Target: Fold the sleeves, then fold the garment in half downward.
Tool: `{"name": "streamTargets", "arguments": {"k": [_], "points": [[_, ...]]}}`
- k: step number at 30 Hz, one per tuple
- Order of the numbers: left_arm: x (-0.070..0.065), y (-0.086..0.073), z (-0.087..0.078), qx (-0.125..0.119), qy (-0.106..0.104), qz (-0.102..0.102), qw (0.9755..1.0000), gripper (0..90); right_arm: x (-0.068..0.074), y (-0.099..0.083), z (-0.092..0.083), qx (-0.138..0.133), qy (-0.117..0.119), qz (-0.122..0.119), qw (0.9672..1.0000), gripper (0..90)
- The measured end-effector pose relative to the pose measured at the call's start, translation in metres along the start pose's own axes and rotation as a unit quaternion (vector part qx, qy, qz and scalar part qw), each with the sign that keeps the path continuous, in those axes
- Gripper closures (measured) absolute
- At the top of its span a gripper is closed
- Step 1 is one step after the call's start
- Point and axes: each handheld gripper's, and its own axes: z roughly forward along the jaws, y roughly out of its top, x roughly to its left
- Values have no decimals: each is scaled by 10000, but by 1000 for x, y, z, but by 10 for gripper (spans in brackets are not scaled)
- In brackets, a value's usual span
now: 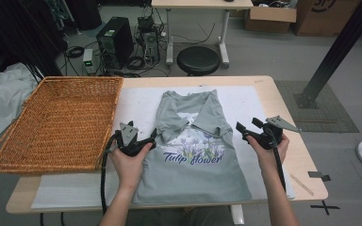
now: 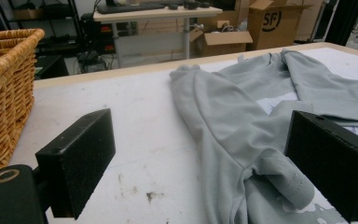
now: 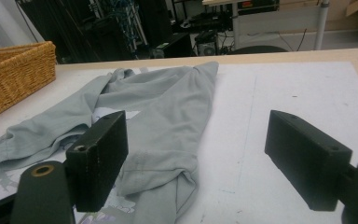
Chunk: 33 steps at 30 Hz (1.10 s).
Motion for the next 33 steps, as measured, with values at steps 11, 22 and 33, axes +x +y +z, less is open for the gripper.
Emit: {"name": "streamTargets", "arguments": {"k": [11,22,33], "points": [[-1,1,-1,-38,-38,4,10000,91,0,-2,-3,16,-27,33,10000,193],[-2,1,-1,-69,-63,11,10000,91,-2,0,-7,-27,-60,33,10000,183],[-2,8,0,-115,-79,-36,9999,93,-4,2,-9,-65,-46,23,10000,185]]}}
